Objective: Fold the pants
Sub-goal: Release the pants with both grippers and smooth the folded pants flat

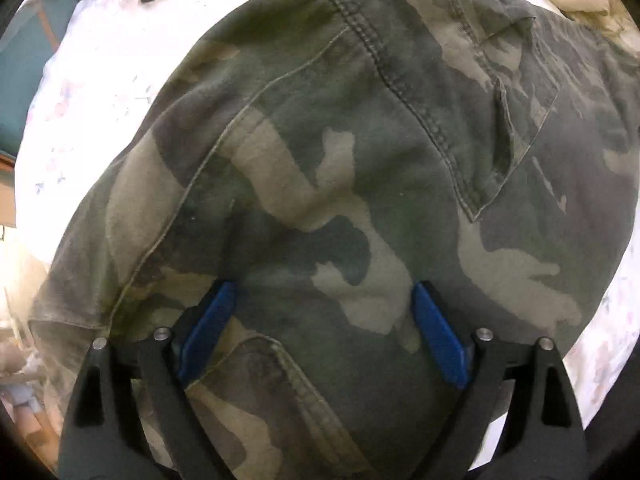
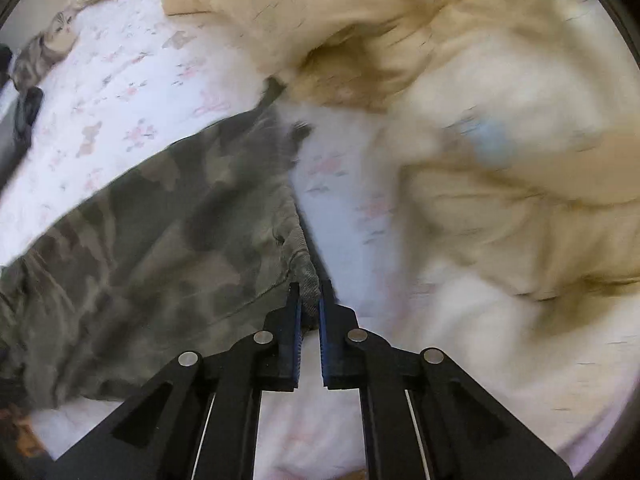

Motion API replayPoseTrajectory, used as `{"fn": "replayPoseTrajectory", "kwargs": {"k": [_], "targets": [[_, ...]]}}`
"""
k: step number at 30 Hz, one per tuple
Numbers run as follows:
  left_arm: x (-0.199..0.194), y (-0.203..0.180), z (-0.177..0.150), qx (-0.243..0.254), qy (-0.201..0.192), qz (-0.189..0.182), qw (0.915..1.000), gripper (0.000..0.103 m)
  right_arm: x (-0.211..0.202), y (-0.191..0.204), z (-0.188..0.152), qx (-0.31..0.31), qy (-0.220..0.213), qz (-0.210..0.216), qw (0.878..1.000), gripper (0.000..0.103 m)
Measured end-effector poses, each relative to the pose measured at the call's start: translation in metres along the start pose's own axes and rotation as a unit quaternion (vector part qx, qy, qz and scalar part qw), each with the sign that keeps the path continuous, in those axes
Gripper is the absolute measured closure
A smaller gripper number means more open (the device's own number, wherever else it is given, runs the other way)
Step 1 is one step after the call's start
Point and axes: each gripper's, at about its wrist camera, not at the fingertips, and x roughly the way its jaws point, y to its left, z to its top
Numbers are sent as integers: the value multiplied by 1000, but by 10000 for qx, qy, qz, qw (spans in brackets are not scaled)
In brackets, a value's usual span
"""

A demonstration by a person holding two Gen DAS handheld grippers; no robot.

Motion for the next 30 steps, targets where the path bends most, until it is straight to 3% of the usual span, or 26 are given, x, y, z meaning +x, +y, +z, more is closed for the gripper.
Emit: {"fn": "replayPoseTrajectory", "kwargs": {"k": [3, 5, 10, 14, 16, 17, 18, 20, 23, 25, 28, 30], "targets": [[1, 2, -3, 13, -5, 25, 10000, 14, 8, -18, -3, 30, 338, -369, 9987, 97], [3, 9, -3, -21, 6, 20, 10000, 14, 39, -11, -11, -379, 888, -877, 9915, 97], [2, 18, -5, -33, -9, 91, 10000, 13, 106, 7, -36, -942, 1580, -1631, 9693, 96], [-5, 21, -7, -176, -28, -14, 9998, 13, 103, 25, -29, -1163, 1660, -1947, 9597, 94], [-18, 31, -13, -340, -98, -124, 9993, 13, 81, 39, -23, -1490, 1419, -2122, 9553, 71], [-24, 35, -13, -412, -149, -134, 9990, 13, 72, 45, -20, -1512, 1285, -2181, 9555, 48], [-30, 39, -12, -501, -215, -133, 9984, 14, 55, 52, -16, -1518, 1008, -2202, 9583, 41], [-46, 48, -12, -753, -455, -231, 9959, 14, 19, 72, -12, -1497, 500, -1829, 9704, 41], [-53, 46, -9, -910, -580, -97, 9941, 14, -15, 120, -21, -1551, 84, -527, 9865, 41], [-45, 26, -5, -652, -407, 28, 9970, 16, -24, 176, -38, -1731, -63, 414, 9840, 41], [-38, -9, -4, 1, -449, 295, 9986, 16, -13, 238, -69, -1990, 59, 1116, 9736, 41], [-25, -20, -7, -6, -176, 329, 9993, 16, 15, 276, -102, -2273, 494, 1365, 9629, 44]]}}
